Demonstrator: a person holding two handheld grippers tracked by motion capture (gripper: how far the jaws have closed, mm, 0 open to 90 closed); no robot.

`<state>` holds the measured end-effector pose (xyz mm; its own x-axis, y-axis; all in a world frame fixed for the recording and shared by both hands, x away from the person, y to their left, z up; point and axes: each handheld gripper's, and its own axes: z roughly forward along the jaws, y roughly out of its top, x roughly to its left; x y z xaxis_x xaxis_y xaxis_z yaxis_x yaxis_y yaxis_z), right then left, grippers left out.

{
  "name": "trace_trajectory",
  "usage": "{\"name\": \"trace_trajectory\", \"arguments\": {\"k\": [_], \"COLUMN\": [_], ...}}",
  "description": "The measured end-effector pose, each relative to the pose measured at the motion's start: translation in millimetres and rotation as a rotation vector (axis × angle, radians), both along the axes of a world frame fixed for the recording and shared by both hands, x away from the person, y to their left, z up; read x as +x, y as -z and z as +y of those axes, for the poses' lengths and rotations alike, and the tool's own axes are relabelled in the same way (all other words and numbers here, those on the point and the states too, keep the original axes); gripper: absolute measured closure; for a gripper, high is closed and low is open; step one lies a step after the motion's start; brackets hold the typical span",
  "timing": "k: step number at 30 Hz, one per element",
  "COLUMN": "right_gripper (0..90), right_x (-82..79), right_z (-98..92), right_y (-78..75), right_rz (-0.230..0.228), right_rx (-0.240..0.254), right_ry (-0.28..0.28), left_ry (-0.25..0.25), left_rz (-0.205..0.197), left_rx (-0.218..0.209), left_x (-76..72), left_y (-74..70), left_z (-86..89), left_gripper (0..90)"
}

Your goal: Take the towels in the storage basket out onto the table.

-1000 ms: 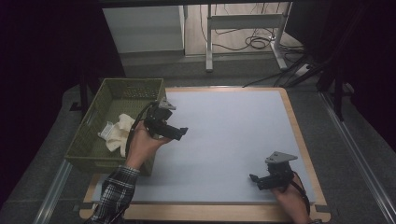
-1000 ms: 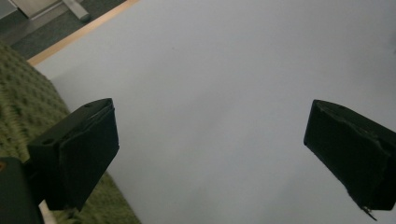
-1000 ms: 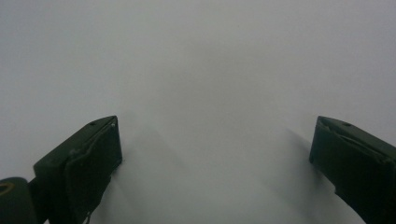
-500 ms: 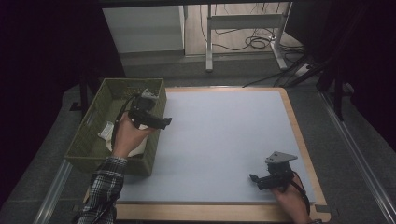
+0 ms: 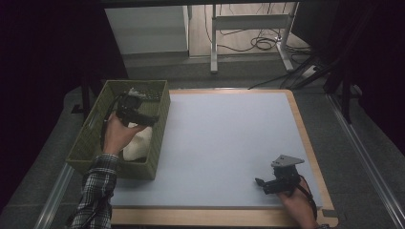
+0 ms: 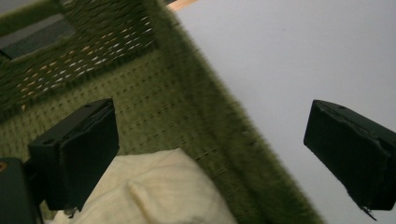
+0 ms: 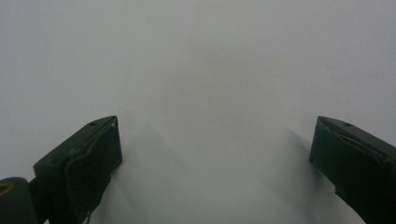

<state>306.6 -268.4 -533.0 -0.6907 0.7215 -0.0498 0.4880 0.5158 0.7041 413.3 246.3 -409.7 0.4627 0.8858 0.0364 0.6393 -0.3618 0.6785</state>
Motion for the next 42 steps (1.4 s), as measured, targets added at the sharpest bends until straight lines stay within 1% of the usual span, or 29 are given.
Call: {"name": "trace_trajectory", "arguments": {"k": [6,7,10,11,12,13,14,15,17,18,19,21,22,23,25,26,28,29,30,31,32,33,34,35,36,38,39,40,42], "right_gripper": [2.4,2.4,2.4,2.3,2.4,2.4,2.4,2.4,2.4,2.4,2.4,2.3,2.4,2.4,2.3,2.4,2.3,2.3,2.4,2.4,2.4,2.3,2.3,2.4,2.4,2.4,2.4,2.4,2.4], "right_x": [0.1,0.1,0.1,0.1,0.1,0.1,0.1,0.1,0.1,0.1,0.1,0.1,0.1,0.1,0.1,0.1,0.1,0.1,0.1,0.1,0.1,0.1,0.1,0.0,0.1,0.1,0.0,0.1,0.1], "right_z": [0.0,0.0,0.0,0.0,0.0,0.0,0.0,0.0,0.0,0.0,0.0,0.0,0.0,0.0,0.0,0.0,0.0,0.0,0.0,0.0,0.0,0.0,0.0,0.0,0.0,0.0,0.0,0.0,0.0], "right_y": [0.0,0.0,0.0,0.0,0.0,0.0,0.1,0.1,0.1,0.1,0.1,0.0,0.1,0.1,0.1,0.1,0.1,0.1,0.1,0.1,0.1,0.1,0.1,0.1,0.1,0.1,0.1,0.1,0.1], "right_rz": [0.0,0.0,0.0,0.0,0.0,0.0,0.0,0.0,0.0,0.0,0.0,0.0,0.0,0.0,0.0,0.0,0.0,0.0,0.0,0.0,0.0,0.0,0.0,0.0,0.0,0.0,0.0,0.0,0.0], "right_rx": [0.0,0.0,0.0,0.001,0.001,0.001,0.001,0.001,0.001,0.001,0.001,0.001,0.001,0.001,0.001,0.001,0.001,0.001,0.001,0.001,0.001,0.001,0.001,0.001,0.001,0.001,0.001,0.001,0.001], "right_ry": [0.0,0.0,0.0,0.0,0.0,0.0,0.0,0.0,0.0,0.0,0.0,0.0,0.0,0.0,0.0,0.0,0.0,0.0,0.0,0.0,0.0,0.0,0.0,0.0,0.0,0.0,0.0,0.0,0.0], "left_ry": [-0.039,-0.039,-0.057,-0.063,-0.068,-0.068,-0.073,-0.073,-0.078,-0.098,-0.098,-0.115,-0.125,-0.125,-0.146,-0.146,-0.148,-0.151,-0.157,-0.157,-0.147,-0.15,-0.15,-0.153,-0.149,-0.154,-0.156,-0.15,-0.147], "left_rz": [0.027,0.027,0.07,0.087,0.127,0.127,0.173,0.173,0.219,0.265,0.265,0.312,0.351,0.351,0.409,0.409,0.452,0.473,0.521,0.521,0.565,0.566,0.566,0.568,0.572,0.564,0.553,0.555,0.556], "left_rx": [-0.002,-0.002,0.008,0.012,0.02,0.02,0.023,0.023,0.035,0.054,0.054,0.071,0.094,0.094,0.102,0.102,0.1,0.11,0.143,0.143,0.189,0.192,0.192,0.178,0.161,0.164,0.181,0.156,0.166], "left_x": [11.2,11.2,17.0,18.8,22.8,22.8,26.9,26.9,30.6,33.3,33.3,35.9,38.2,38.2,42.1,42.1,44.1,44.7,46.2,46.2,46.4,46.5,46.5,46.2,45.8,44.0,42.8,41.7,40.5], "left_y": [15.7,15.7,27.7,32.5,42.3,42.3,52.4,52.4,61.8,69.5,69.5,74.5,78.5,78.5,86.5,86.5,91.3,93.5,99.9,99.9,105.8,104.5,104.5,102.9,101.9,99.4,97.4,95.4,94.8], "left_z": [23.5,23.5,32.3,34.4,38.9,38.9,43.3,43.3,47.6,52.0,52.0,54.3,55.8,55.8,57.7,57.7,57.9,57.6,56.0,56.0,52.4,51.6,51.6,51.9,52.4,52.9,53.5,54.9,55.1], "left_gripper": [1.9,1.8,1.3,1.1,0.4,0.0,0.0,0.0,0.0,0.0,0.0,0.0,0.5,0.7,1.3,1.8,1.8,2.5,3.8,5.1,8.4,8.8,14.0,14.0,20.8,27.0,37.3,59.1,65.3]}}
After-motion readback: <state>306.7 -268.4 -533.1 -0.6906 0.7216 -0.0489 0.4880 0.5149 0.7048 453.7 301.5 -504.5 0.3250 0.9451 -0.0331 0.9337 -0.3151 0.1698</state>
